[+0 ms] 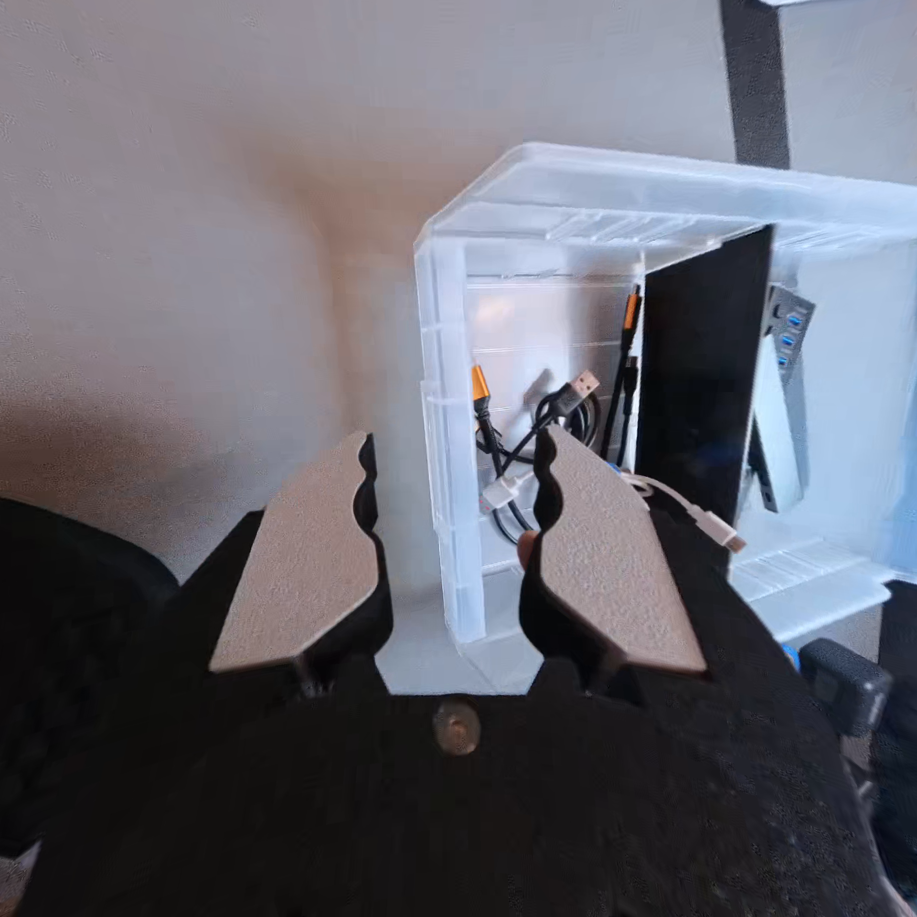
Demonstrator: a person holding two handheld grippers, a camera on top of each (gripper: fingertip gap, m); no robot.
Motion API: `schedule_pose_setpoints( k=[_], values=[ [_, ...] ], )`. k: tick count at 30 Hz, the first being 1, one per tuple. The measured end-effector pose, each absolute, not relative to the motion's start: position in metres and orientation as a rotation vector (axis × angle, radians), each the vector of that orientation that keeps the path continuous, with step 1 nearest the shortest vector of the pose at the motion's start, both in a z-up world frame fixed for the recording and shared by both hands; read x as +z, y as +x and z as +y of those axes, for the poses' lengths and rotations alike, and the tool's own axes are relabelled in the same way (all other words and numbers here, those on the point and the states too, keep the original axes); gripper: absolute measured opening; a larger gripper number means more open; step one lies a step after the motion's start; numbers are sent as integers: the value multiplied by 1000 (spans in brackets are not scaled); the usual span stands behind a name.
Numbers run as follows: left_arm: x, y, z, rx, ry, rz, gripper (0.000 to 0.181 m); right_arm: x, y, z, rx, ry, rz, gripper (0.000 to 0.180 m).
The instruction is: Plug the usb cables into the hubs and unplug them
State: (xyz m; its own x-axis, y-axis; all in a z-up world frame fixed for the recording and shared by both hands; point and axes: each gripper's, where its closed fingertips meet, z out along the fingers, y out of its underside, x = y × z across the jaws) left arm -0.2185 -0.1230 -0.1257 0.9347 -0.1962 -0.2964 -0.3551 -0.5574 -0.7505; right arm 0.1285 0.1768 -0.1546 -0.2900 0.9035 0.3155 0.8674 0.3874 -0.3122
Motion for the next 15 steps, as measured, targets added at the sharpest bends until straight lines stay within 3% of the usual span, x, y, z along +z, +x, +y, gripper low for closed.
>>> schedule_pose_setpoints(
  k=[4, 5, 7, 8, 15],
  values=[
    [-181, -231, -138, 255, -2470, 515, 53, -197, 124, 174, -12, -1476, -2363, 54],
    [-190, -235, -137, 316, -2512, 563, 50, -204, 121, 174, -27, -1463, -2380, 52],
    [-203, -239, -131, 422, -2550, 662, 29, -209, 114, 182, -108, -1388, -2380, 38],
    [-206, -238, -125, 454, -2545, 701, 29, -208, 111, 186, -144, -1352, -2369, 29],
    [-204, -177, -81, 453, -2347, 910, 31, -206, 105, 143, -67, -1097, -2376, 32]
  ],
)
